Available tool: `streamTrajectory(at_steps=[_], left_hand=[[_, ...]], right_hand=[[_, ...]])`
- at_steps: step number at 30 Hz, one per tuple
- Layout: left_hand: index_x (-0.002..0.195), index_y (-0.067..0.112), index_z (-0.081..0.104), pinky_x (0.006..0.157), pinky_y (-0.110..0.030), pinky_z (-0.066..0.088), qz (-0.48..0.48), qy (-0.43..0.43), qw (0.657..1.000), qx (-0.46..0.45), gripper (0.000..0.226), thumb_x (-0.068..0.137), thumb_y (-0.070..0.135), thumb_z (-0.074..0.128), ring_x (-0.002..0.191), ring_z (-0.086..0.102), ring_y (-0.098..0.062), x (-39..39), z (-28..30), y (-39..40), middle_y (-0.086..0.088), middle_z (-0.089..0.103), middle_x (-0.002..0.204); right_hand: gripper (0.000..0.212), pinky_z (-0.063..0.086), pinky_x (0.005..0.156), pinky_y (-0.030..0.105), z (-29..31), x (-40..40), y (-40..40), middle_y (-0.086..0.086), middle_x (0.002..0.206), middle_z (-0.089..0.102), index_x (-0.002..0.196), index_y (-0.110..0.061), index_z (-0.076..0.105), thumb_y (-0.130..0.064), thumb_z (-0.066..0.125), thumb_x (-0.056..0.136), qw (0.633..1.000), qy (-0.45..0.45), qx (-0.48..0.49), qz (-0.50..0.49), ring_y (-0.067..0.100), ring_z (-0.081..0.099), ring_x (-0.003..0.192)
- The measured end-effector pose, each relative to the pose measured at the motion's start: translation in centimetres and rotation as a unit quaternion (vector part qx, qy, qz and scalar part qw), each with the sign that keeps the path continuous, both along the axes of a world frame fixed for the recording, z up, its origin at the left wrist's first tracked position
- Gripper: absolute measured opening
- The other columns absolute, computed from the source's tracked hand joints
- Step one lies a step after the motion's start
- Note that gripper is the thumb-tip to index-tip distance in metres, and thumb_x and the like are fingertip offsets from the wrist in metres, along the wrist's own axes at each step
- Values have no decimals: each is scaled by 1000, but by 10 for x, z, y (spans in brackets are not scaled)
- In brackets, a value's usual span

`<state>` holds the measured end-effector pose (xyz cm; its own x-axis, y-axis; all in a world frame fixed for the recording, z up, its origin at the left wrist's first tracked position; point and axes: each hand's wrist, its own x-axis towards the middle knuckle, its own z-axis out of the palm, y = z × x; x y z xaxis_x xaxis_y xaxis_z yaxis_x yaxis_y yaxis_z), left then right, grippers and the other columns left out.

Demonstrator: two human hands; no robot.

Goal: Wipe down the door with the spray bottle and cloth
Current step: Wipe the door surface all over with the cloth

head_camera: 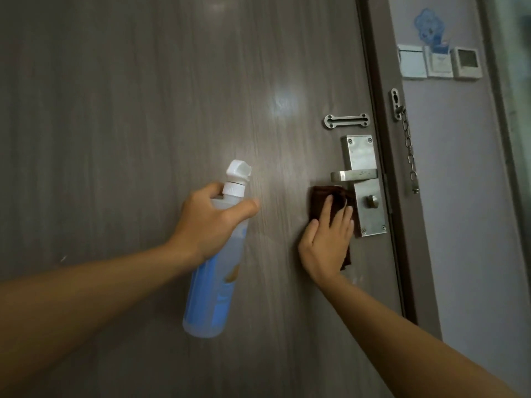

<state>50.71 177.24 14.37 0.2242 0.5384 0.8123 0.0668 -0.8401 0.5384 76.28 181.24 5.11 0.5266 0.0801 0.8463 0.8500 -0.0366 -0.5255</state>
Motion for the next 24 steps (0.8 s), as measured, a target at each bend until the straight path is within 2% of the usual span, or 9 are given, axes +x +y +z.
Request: streamTrajectory(at_steps=[2,5,8,10,16,18,20,24], left_hand=[[82,13,72,67,-39,54,-6,-16,1000,-4,57,53,63,76,66,65,-15,2,-3,1,0,70,71],[84,17,75,69,-38,55,-12,-30,999,-11,56,52,64,76,68,67,-15,8,-8,5,3,72,72],[82,20,75,70,-43,57,-24,-18,999,-17,51,55,62,78,69,70,-19,12,-13,9,3,73,71],[83,21,75,73,-49,59,-30,-17,999,-19,50,55,62,79,72,71,-23,13,-15,13,1,74,73],[90,17,75,80,-56,60,-39,-19,999,-26,57,55,61,79,83,75,-37,15,-22,19,-10,77,83],[89,16,75,77,-53,60,-44,-21,998,-30,56,55,60,79,80,75,-35,15,-26,20,-11,76,82],[87,15,74,72,-47,59,-50,-22,998,-34,53,57,58,80,72,72,-25,15,-33,20,-10,75,79],[86,14,72,61,-31,55,-59,-12,997,-42,34,69,41,82,64,69,-12,20,-55,19,-6,73,73]], right_hand=[[67,2,129,49,12,-26,9,17,171,7,165,-18,9,-37,27,103,1000,3,16,-7,29,-5,159],[65,0,129,45,19,-46,15,13,172,5,165,-20,9,-36,29,106,997,-80,1,5,27,-6,159],[63,3,129,42,16,-24,5,10,172,6,165,-23,9,-38,28,107,983,-178,-36,28,24,-6,159],[62,6,129,42,13,0,-3,11,172,10,165,-24,11,-38,30,108,976,-208,-52,30,24,-1,159],[61,12,129,46,-8,36,-11,12,171,14,165,-24,12,-39,25,107,988,-148,-51,7,24,-1,159],[62,12,129,47,-14,33,-8,10,171,16,165,-24,11,-41,25,107,989,-136,-51,2,25,-1,159],[62,11,128,48,-23,29,-5,9,170,19,165,-25,13,-42,28,107,988,-148,-51,-5,25,1,159],[58,20,125,53,-46,27,-5,8,168,26,163,-24,24,-38,34,107,980,-194,-40,1,26,10,159]])
